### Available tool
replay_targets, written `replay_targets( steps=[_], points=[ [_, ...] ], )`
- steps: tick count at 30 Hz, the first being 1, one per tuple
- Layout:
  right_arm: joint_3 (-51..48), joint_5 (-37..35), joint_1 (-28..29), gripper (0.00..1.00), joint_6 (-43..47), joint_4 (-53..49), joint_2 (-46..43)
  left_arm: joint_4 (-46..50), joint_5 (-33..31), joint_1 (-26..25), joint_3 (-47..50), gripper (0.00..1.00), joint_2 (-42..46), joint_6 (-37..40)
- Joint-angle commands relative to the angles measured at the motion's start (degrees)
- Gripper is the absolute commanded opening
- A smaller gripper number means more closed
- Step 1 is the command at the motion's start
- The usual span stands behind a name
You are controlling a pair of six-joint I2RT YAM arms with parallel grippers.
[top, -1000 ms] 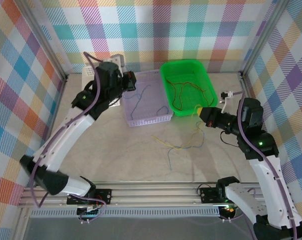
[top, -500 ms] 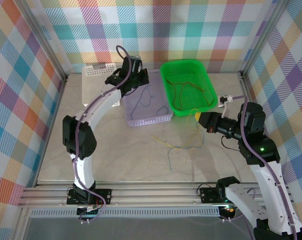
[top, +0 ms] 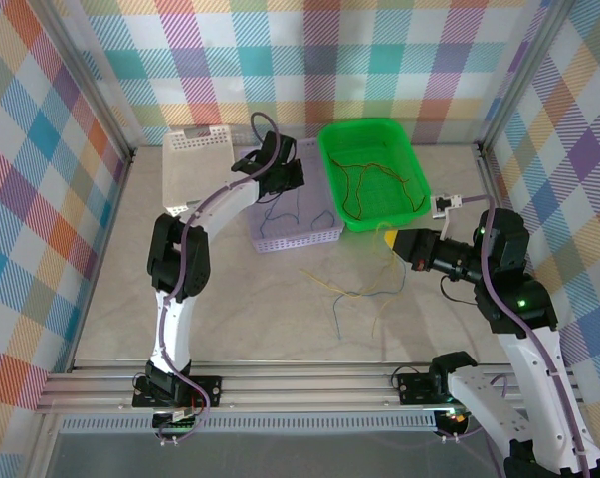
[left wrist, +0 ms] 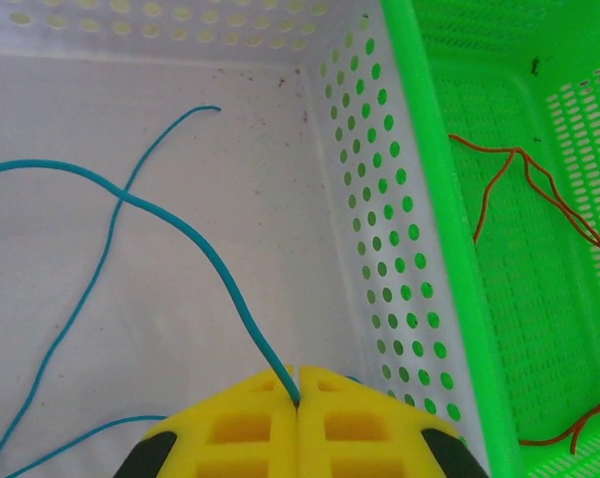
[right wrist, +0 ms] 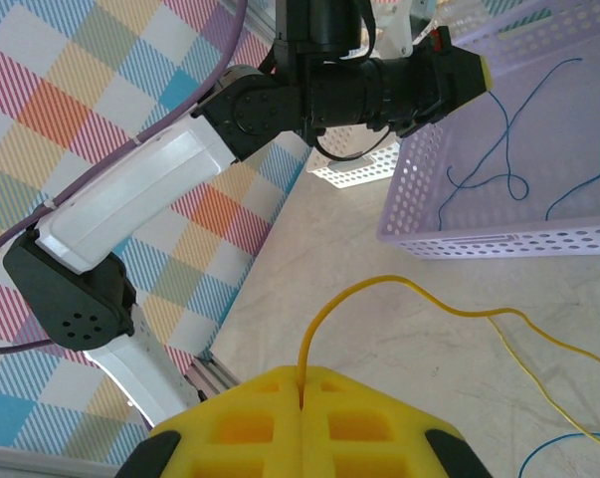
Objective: Untangle the cables
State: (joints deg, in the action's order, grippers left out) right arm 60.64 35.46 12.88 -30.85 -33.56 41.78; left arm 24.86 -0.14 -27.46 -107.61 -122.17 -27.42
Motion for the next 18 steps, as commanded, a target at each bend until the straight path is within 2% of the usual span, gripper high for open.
replay_targets(
  steps=[1, 10, 15, 18],
  points=[
    [-0.6, 1.6, 0.5, 0.00, -0.4, 1.6, -0.8, -1.8, 2.1, -1.0, -1.9, 0.00, 0.3, -2.1],
    [-1.8, 1.6, 0.6, 0.00, -0.4, 1.8, -1.4, 8.1, 0.6, -4.0, -20.3, 0.00, 2.4, -1.8],
    [-2.5, 1.7, 0.7, 0.00, -0.3, 1.9, -1.7, 9.0, -0.5, -5.1, -20.7, 0.00, 2.4, -2.3],
    [-2.7, 1.9, 0.7, 0.00, -0.3, 1.6, -2.0, 8.3, -1.5, -5.1, -17.3, 0.00, 1.6, -2.9]
  ],
)
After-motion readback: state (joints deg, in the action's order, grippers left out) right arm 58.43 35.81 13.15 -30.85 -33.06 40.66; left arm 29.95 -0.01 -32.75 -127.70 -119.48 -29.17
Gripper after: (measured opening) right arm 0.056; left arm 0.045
